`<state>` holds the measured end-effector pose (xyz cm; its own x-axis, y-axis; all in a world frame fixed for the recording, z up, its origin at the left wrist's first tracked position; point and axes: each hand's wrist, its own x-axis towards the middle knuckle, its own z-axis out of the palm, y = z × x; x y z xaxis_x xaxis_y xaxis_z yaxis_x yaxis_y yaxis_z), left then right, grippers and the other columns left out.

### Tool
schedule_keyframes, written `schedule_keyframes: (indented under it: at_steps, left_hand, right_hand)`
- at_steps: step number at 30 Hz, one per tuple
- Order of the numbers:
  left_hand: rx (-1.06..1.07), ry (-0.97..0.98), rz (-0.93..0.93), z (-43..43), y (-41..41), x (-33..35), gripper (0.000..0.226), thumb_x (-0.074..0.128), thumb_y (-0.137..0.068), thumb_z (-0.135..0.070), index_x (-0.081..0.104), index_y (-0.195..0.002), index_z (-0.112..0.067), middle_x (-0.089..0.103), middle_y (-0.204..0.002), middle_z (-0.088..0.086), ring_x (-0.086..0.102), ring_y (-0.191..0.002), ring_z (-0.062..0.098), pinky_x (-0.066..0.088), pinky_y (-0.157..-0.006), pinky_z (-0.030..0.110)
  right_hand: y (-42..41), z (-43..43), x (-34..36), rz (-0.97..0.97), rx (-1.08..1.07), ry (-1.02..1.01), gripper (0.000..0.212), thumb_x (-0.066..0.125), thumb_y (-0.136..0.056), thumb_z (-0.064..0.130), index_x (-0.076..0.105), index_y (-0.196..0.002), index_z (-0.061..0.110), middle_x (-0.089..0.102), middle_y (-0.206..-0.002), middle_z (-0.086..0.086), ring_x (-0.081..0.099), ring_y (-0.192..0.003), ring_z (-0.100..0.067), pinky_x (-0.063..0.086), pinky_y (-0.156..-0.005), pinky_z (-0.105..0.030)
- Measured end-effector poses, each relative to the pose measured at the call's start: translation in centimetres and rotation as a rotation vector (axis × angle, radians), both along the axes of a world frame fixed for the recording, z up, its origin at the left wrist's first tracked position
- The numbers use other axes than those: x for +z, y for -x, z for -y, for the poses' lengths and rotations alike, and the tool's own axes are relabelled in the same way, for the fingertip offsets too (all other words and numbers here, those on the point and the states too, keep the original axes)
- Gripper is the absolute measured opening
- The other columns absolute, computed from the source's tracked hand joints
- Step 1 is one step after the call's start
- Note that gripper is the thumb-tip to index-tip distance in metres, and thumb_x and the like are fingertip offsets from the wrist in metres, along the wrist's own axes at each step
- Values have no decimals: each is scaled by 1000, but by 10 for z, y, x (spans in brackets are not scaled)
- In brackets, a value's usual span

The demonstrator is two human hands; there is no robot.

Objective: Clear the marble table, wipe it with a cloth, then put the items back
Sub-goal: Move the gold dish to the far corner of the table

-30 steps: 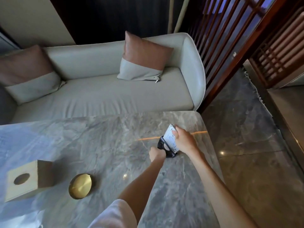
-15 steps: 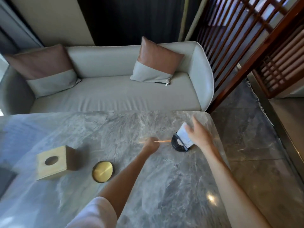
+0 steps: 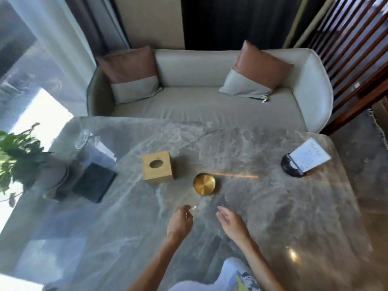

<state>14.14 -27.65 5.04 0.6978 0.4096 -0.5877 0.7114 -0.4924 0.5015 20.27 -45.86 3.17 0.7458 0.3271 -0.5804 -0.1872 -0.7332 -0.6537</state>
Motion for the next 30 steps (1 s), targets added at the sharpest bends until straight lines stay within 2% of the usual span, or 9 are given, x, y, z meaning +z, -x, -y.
schedule_keyframes:
  at_steps: [5,10,15,19,23,25,28,30]
  left_hand:
    - [8,-7,-64,-35,58,-14,44,40,-87,-17,59,-126,-22,64,-129,5,61,-116,27,49,-93,37]
    - [-39,0,-77,-57,55,-23,41,39,-88,-18,59,-125,-21,66,-125,6,62,-113,28,49,-89,35]
    - [-82,32,1,-62,0,-25,40,39,-91,-14,59,-125,-16,66,-125,8,63,-113,26,53,-93,38]
    - [-130,40,32,-57,-67,-26,42,39,-92,-14,55,-130,-18,63,-129,9,60,-117,29,51,-97,41]
    - [-200,15,8,-52,-123,-35,48,43,-89,-11,47,-137,-15,58,-135,13,54,-124,32,45,-101,40]
    - [-257,-1,-34,-50,-143,-42,54,47,-86,-9,43,-140,-14,53,-138,15,50,-127,32,41,-105,40]
    - [-305,-37,-100,-47,-162,-50,51,50,-82,-5,50,-133,-8,54,-135,18,50,-126,34,41,-103,39]
    - [-327,-49,-130,-45,-167,-55,40,52,-79,-4,59,-118,-4,60,-125,20,55,-118,36,46,-95,40]
  right_hand:
    - [57,-26,-15,-110,-44,2,37,53,-96,31,60,-129,15,66,-127,-9,64,-114,-17,48,-97,-29]
    - [53,-36,-19,-113,-81,28,35,54,-95,31,61,-127,17,67,-126,-8,65,-113,-16,48,-99,-31]
    - [7,-41,-17,-114,-151,41,35,52,-97,31,60,-128,18,64,-128,-7,62,-117,-18,47,-99,-31]
    - [-43,-50,-22,-117,-311,17,40,49,-99,22,52,-135,5,59,-135,-13,56,-125,-24,42,-105,-33]
    - [-80,-60,-40,-277,-493,-53,54,49,-98,21,33,-147,5,47,-146,-16,50,-130,-30,40,-110,-46]
    - [-91,-63,-46,-382,-584,-87,60,49,-98,21,25,-151,8,45,-146,-15,50,-128,-30,40,-110,-47]
    - [-97,-66,-45,-488,-619,-123,54,47,-98,14,29,-148,3,52,-130,-20,55,-118,-31,39,-109,-47]
    - [-96,-65,-47,-533,-629,-162,52,46,-99,10,29,-148,3,48,-137,-23,51,-125,-33,36,-112,-45]
